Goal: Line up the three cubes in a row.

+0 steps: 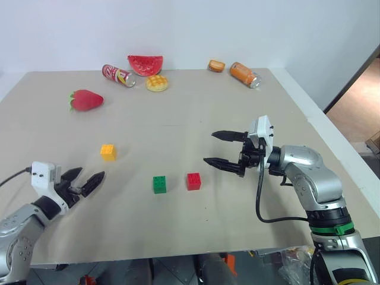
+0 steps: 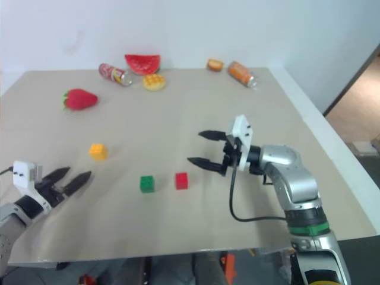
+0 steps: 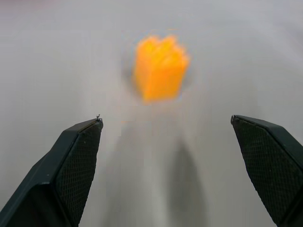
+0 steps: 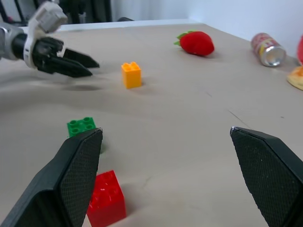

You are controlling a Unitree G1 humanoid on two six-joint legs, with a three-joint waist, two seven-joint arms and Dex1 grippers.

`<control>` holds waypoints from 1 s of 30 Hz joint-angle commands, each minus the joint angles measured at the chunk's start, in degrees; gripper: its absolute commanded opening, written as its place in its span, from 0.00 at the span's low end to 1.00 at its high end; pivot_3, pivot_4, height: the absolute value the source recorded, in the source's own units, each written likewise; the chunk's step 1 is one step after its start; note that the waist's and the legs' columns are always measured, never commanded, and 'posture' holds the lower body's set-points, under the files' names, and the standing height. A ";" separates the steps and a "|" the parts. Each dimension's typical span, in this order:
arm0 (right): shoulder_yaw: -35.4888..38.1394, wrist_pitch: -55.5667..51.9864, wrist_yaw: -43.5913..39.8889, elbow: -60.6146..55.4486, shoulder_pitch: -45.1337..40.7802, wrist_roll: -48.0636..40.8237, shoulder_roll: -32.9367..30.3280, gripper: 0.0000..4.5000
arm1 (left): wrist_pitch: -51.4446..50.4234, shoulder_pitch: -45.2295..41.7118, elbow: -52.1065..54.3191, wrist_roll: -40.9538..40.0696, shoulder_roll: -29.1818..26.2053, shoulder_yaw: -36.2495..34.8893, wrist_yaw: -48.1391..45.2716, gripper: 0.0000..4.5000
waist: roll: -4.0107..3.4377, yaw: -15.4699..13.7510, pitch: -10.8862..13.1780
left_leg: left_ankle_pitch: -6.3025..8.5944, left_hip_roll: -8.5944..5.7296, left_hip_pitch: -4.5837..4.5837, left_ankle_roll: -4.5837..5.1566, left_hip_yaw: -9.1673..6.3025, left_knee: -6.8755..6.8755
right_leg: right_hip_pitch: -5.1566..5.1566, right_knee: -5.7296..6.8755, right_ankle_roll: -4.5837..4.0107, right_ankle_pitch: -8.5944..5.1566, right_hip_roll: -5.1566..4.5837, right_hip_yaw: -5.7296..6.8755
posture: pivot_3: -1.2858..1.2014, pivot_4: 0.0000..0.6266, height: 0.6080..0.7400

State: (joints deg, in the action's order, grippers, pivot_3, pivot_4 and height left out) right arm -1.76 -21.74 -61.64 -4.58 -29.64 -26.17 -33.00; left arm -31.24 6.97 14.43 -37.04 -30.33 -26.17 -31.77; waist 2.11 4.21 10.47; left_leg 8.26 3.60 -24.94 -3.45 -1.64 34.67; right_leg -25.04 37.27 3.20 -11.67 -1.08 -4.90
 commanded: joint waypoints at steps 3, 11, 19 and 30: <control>0.68 1.13 -1.16 -0.28 -1.26 -0.79 -0.03 1.00 | -0.28 -0.82 3.71 3.89 2.09 3.77 6.17 1.00 | -0.01 -0.08 0.00 | 0.00 -0.01 0.04 0.00 0.00 0.01 | 0.02 0.00 -0.02 0.01 0.00 0.00 | 0.52 0.24 1.00; 0.21 0.36 -2.19 -2.58 0.09 -0.96 -0.87 1.00 | -3.18 -12.29 -4.91 7.59 4.73 7.72 13.11 1.00 | 0.02 -0.10 -0.01 | -0.02 -0.04 0.20 0.00 -0.02 0.02 | 0.19 0.00 -0.06 0.06 0.01 0.01 | 0.52 0.24 1.00; 0.85 -0.31 -1.31 -5.02 1.88 -1.56 -1.39 1.00 | -0.53 -16.61 -12.12 12.80 5.72 9.98 15.55 1.00 | -0.09 -0.07 -0.08 | -0.02 -0.03 0.32 0.01 -0.06 -0.05 | 0.26 0.02 -0.04 0.07 0.06 0.01 | 0.52 0.24 1.00; 0.87 -0.47 0.01 -5.56 2.52 -1.40 -1.47 1.00 | 3.13 -24.00 -21.85 17.76 6.95 12.05 16.28 0.66 | -0.13 0.04 -0.09 | 0.10 -0.33 0.84 -0.19 -0.33 -0.03 | 0.73 -0.19 -0.10 0.12 -0.11 0.06 | 0.52 0.24 1.00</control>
State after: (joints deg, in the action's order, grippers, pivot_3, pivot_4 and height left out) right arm -2.15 -22.58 -61.87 -7.82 -26.85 -26.74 -34.02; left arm -28.27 -16.86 -5.67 -20.01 -23.75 -14.40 -15.55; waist 1.98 4.25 10.37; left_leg 8.36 3.16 -24.10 -3.64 -1.99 34.64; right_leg -24.31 37.05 3.10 -11.55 -1.29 -4.83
